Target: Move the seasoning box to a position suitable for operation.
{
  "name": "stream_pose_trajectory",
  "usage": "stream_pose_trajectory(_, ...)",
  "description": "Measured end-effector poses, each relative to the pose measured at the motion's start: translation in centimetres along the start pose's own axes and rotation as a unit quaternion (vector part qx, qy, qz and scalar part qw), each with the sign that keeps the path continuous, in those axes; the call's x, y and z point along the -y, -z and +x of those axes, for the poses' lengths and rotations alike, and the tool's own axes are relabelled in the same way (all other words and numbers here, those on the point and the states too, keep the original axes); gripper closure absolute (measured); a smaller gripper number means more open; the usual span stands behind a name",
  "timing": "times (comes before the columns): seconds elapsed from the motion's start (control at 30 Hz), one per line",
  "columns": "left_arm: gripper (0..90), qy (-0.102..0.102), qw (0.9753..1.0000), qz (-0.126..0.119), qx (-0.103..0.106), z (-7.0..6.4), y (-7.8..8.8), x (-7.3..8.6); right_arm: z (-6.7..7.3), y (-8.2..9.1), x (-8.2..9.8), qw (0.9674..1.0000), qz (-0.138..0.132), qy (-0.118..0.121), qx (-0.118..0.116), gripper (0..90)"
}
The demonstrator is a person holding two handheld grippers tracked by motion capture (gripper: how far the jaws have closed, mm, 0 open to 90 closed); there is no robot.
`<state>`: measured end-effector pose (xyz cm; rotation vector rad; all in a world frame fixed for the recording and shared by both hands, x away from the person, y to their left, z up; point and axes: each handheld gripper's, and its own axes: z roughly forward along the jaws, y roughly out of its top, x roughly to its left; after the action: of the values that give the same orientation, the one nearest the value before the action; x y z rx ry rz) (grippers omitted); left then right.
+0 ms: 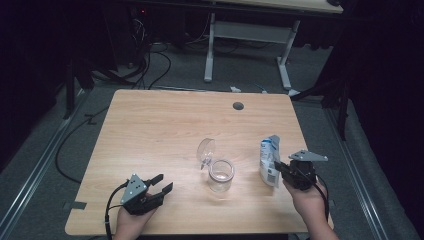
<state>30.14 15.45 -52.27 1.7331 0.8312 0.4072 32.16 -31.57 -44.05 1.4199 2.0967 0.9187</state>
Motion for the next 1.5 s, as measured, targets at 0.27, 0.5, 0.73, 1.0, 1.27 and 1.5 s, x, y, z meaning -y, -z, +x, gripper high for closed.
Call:
stream_pose_trajectory(0.27, 49.2, -0.001, 1.0000, 0.001, 0.000, 0.1, 0.1, 0.1, 0.7, 0.9, -1.6, 0.9984, 0.047, 0.025, -0.020, 88.8)
stream_pose_trajectory(0.5, 49.0, -0.001, 1.0000, -0.001, 0.002, 0.0, 0.1, 0.2, 1.4, 1.4, -2.4, 0.9952, 0.087, 0.034, -0.029, 89.1)
stream_pose_trajectory(0.73, 48.7, -0.004, 1.0000, 0.000, 0.004, -0.2, 0.0, 0.2, 1.6, 1.8, -3.0, 0.9919, 0.115, 0.040, -0.036, 89.1)
stream_pose_trajectory(1.0, 48.7, -0.005, 1.0000, -0.003, 0.004, -0.2, -0.1, 0.3, 1.8, 2.2, -3.7, 0.9879, 0.144, 0.042, -0.038, 89.6)
stream_pose_trajectory(1.27, 48.7, -0.006, 1.0000, -0.003, 0.004, -0.2, 0.0, 0.3, 1.9, 2.2, -4.0, 0.9816, 0.181, 0.039, -0.048, 89.5)
stream_pose_trajectory(1.5, 48.6, -0.007, 0.9999, -0.005, 0.006, -0.3, 0.0, 0.3, 2.0, 2.2, -4.1, 0.9741, 0.217, 0.041, -0.050, 89.4)
